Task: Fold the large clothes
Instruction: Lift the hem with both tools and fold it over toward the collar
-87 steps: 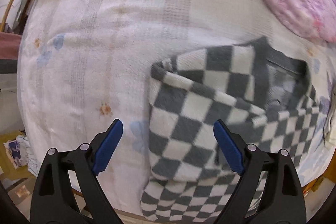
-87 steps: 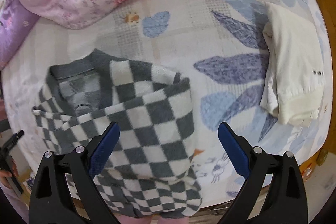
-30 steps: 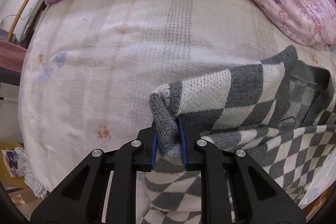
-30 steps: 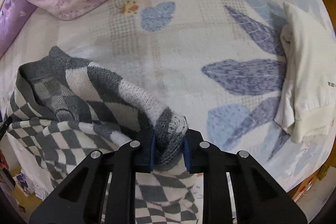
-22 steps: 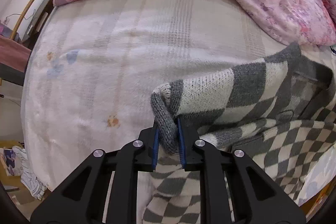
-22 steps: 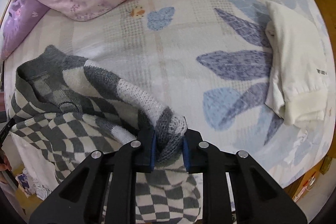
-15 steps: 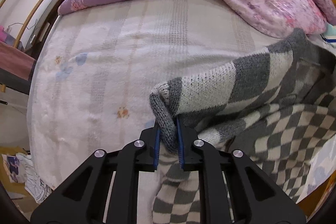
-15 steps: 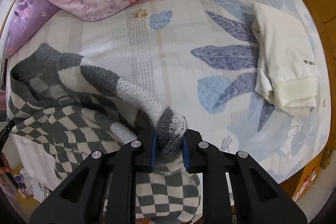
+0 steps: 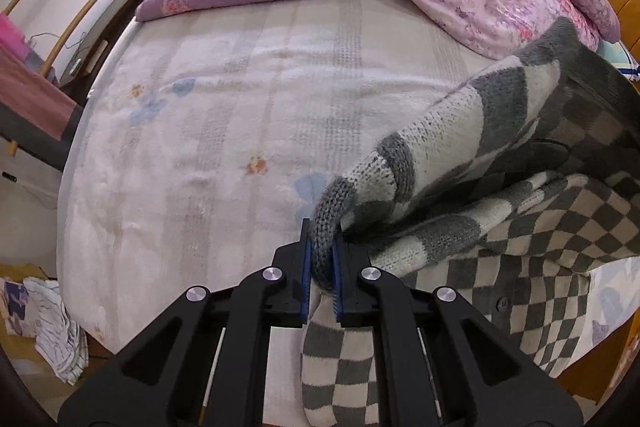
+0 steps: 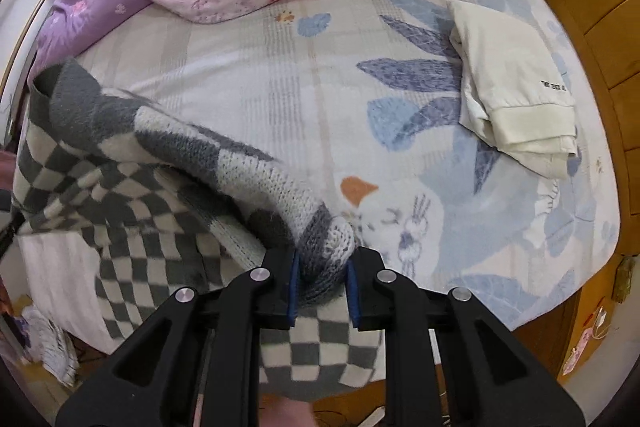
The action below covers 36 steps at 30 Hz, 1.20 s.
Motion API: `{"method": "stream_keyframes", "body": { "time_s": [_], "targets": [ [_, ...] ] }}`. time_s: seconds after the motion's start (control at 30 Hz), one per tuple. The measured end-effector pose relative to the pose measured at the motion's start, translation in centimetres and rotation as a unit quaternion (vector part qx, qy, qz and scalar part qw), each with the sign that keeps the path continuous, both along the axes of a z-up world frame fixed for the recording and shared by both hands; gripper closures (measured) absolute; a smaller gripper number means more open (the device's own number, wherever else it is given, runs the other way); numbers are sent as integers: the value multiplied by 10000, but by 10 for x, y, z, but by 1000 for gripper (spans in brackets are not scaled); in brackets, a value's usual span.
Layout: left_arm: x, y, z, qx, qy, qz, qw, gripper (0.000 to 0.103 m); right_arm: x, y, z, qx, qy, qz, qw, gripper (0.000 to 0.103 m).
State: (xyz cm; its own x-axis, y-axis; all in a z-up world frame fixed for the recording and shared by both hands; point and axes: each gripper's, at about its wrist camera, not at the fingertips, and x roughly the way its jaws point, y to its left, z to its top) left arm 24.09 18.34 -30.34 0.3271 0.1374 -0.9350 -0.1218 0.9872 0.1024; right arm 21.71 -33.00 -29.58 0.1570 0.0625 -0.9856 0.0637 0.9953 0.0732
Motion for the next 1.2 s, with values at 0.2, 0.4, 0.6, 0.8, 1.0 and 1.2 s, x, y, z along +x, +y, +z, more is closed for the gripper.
{"method": "stream_keyframes", "body": {
  "time_s": [0.2, 0.4, 0.6, 0.8, 1.0, 1.2],
  "targets": [
    [-61, 6, 2, -32, -134, 156, 9998, 95, -58, -3, 0, -62, -146, 73, 9998, 86],
    [-141, 16, -28, -58, -55, 289, 9996, 95, -122, -10, -21, -73, -260, -72, 9996, 86],
    [-223, 22, -117, -243, 586, 473, 9969, 96, -195, -1, -93, -107, 154, 1, 9998, 84],
    [-267, 27, -171, -612, 1138, 963, 9869, 93, -260, -9, -175, -253, 1086, -379, 9930, 78],
    [-299, 30, -158, -1698, 1269, 1728, 9619, 55, -304, -26, -159, 658, 1142, -1434, 9808, 21],
    [-304, 10, -179, -2790, 1296, 2127, 9274, 42, -320, -27, -166, 2270, 1114, -2332, 9390, 18]
  ]
}}
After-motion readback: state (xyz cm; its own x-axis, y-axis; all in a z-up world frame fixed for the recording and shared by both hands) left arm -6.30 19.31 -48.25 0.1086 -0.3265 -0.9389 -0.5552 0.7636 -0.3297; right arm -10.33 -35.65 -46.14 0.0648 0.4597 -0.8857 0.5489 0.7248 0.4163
